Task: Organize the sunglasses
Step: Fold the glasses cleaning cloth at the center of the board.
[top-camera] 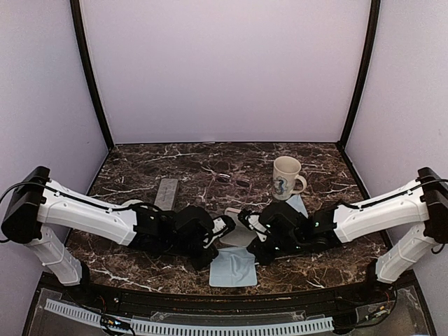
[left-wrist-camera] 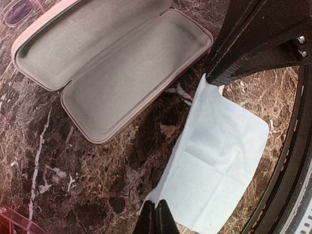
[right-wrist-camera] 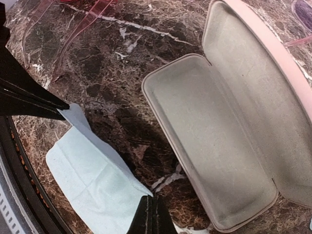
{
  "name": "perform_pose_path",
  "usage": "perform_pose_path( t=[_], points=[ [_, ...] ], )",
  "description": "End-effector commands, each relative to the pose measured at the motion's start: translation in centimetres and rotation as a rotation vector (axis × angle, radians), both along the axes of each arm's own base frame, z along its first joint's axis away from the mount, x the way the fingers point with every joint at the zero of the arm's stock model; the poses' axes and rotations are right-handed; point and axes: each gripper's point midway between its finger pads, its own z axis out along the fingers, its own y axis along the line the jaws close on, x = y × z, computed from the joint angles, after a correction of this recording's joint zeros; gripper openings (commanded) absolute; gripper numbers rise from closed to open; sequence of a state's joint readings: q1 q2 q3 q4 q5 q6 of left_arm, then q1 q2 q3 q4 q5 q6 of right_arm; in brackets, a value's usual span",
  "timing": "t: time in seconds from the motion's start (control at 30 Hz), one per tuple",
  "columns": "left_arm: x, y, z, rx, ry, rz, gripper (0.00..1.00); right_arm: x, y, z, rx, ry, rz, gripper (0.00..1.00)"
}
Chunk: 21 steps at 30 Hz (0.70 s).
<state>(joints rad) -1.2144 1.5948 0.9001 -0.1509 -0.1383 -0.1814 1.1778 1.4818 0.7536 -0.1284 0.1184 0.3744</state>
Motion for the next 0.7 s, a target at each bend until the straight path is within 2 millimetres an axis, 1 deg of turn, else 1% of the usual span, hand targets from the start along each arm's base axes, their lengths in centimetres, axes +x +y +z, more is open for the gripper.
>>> perform_pose_path(
  t=[0.0,0.23,0.33,0.53,0.67],
  points=[
    [-1.0,0.1,-1.0,-0.005,0.043,-0.055,0.0,-0.9,0.6,0.0,0.033,0.038,0.051,0.0],
    [-2.9,0.5,-2.1,-0.01,0.117,-0.113,0.0,-2.7,0.0,-1.0,0.052,0.108,0.086,0.01],
    [-3.3,0.6,-2.1,-0.014,0.132,-0.127,0.0,-3.2,-0.3,-1.4,0.053,0.124,0.094,0.01],
    [-4.0,0.3,-2.3,-0.019,0.172,-0.151,0.0,-4.2,-0.2,-1.8,0.061,0.143,0.117,0.01],
    [-4.5,0.6,-2.9,0.0,0.191,-0.153,0.0,-4.6,-0.4,-2.3,0.056,0.152,0.118,0.01]
  ],
)
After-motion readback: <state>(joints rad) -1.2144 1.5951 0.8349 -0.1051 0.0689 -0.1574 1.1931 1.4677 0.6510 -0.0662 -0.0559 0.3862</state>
